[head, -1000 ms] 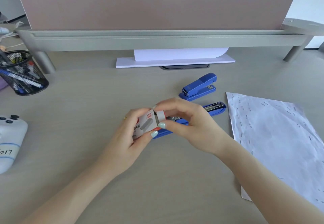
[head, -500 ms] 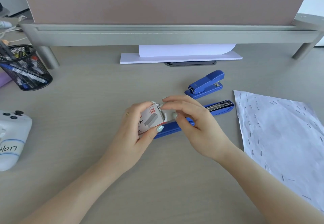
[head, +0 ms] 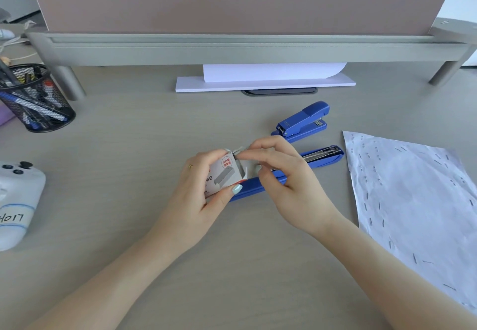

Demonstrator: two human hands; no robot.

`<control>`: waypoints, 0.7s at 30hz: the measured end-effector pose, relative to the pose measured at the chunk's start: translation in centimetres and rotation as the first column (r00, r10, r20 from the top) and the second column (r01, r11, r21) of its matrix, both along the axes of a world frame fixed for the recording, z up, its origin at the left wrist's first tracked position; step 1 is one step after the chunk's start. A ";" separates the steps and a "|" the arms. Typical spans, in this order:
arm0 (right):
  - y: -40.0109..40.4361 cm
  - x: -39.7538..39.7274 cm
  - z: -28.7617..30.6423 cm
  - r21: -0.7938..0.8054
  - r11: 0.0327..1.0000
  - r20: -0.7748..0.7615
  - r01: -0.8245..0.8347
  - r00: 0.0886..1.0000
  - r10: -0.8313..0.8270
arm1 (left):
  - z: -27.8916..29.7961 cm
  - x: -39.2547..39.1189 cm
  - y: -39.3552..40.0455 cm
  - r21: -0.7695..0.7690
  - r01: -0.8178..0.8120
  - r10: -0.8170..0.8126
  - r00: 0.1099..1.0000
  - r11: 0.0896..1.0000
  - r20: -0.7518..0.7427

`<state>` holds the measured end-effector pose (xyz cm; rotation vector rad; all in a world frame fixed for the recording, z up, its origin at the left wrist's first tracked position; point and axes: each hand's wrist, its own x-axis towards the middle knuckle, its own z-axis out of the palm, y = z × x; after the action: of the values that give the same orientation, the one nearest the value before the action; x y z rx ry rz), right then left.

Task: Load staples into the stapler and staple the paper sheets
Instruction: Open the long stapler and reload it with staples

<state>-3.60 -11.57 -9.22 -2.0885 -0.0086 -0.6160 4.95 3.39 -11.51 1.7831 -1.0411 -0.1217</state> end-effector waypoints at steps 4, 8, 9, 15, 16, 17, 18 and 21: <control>0.0 -0.1 0.4 0.030 0.999 -0.034 -0.020 0.999 0.021 | 0.2 -0.1 -0.1 0.003 0.002 -0.002 1.000 1.000 0.004; 0.0 -0.2 0.6 0.047 0.999 -0.042 -0.015 0.999 0.017 | 0.3 -0.2 -0.2 0.009 -0.019 0.018 0.999 1.000 0.041; -0.1 -0.2 0.6 0.050 0.999 -0.035 -0.011 0.999 0.013 | 0.2 -0.2 -0.2 0.012 -0.022 0.021 0.999 1.000 0.047; -0.1 0.0 0.5 0.202 0.979 -0.017 -0.014 1.000 0.018 | 0.2 0.1 -0.1 0.025 -0.037 0.034 0.994 0.999 0.109; 0.0 0.0 0.6 0.265 0.964 -0.012 -0.022 1.000 0.026 | 0.2 0.1 -0.1 0.024 -0.035 0.031 0.992 0.999 0.122; 0.0 0.0 0.7 0.343 0.939 -0.003 -0.024 1.000 0.027 | 0.2 0.1 -0.1 0.028 -0.036 0.032 0.990 0.999 0.141; 0.0 0.0 0.7 0.420 0.908 0.004 -0.014 1.000 0.013 | 0.2 0.1 -0.1 0.034 -0.046 0.040 0.985 0.998 0.165; -0.3 0.1 1.2 0.621 0.781 0.004 0.064 0.996 -0.084 | 0.2 0.0 0.0 0.026 -0.100 0.092 0.975 0.995 0.204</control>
<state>-3.47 -11.88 -8.06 -1.4352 0.2333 -0.5978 4.97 3.37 -11.32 1.9050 -1.0986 0.1033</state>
